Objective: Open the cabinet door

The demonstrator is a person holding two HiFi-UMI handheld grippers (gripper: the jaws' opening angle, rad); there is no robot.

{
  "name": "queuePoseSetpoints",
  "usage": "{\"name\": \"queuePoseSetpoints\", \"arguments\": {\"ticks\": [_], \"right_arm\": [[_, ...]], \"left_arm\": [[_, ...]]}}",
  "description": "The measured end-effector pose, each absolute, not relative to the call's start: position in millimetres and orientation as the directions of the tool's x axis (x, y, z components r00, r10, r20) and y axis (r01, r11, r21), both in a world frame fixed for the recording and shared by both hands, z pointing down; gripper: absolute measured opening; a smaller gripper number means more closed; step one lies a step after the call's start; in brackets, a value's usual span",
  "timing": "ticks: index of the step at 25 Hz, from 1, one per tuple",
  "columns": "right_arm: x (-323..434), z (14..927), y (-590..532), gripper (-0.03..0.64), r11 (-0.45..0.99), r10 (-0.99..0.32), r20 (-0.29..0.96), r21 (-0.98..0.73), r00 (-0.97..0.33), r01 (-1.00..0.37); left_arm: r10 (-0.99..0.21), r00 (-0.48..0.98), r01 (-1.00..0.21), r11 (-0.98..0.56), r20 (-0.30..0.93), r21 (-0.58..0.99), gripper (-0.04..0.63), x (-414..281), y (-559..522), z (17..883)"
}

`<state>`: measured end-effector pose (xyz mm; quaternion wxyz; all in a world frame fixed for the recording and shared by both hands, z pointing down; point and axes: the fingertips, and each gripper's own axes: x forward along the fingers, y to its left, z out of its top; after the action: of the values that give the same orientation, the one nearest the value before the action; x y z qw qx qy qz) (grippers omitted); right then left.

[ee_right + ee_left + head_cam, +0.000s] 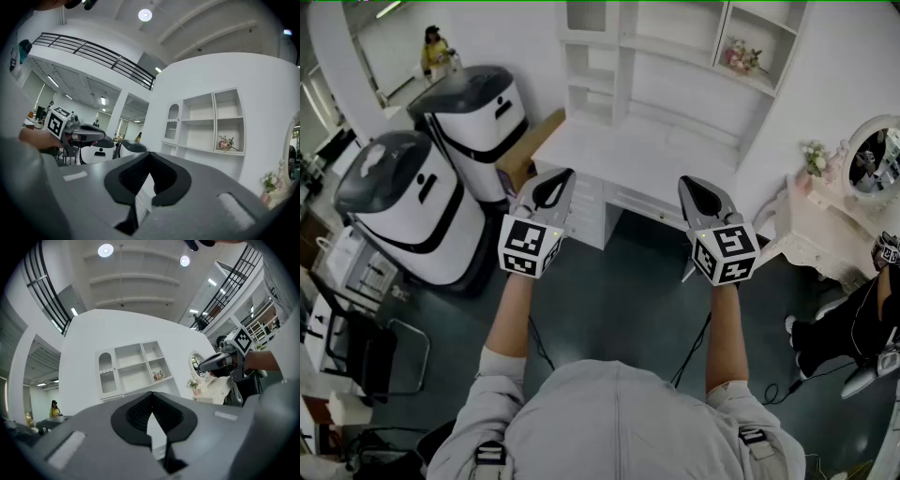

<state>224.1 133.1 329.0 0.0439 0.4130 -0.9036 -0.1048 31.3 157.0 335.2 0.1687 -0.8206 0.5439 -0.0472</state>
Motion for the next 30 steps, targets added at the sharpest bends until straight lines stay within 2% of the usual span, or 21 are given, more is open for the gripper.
{"name": "queuePoseSetpoints", "arguments": {"ticks": [10, 13, 17, 22, 30], "right_arm": [[249.4, 326.6, 114.8, 0.002, 0.655, -0.743, -0.049, 0.155, -0.668, -0.740], [253.7, 322.9, 110.1, 0.002, 0.661, -0.733, -0.056, 0.179, -0.678, -0.729], [258.3, 328.8, 114.2, 0.002, 0.684, -0.704, -0.049, 0.223, -0.709, -0.695], [270.8, 337.6, 104.4, 0.002, 0.709, -0.689, -0.039, 0.174, -0.724, -0.684], [262.8, 342.3, 54.8, 0.002, 0.701, -0.702, -0.006, 0.170, -0.712, -0.692]], "left_arm": [[-0.917, 0.385, -0.883, -0.332, -0.106, -0.332, 0.018, 54.3, 146.3, 335.7], [-0.923, 0.368, -0.890, -0.315, -0.111, -0.329, 0.018, 64.7, 144.8, 333.2], [-0.934, 0.337, -0.905, -0.287, -0.116, -0.315, 0.018, 70.9, 144.9, 336.8], [-0.942, 0.325, -0.906, -0.286, -0.081, -0.312, 0.018, 74.7, 132.4, 347.3], [-0.939, 0.327, -0.908, -0.280, -0.107, -0.313, 0.018, 60.4, 86.1, 341.1]]}}
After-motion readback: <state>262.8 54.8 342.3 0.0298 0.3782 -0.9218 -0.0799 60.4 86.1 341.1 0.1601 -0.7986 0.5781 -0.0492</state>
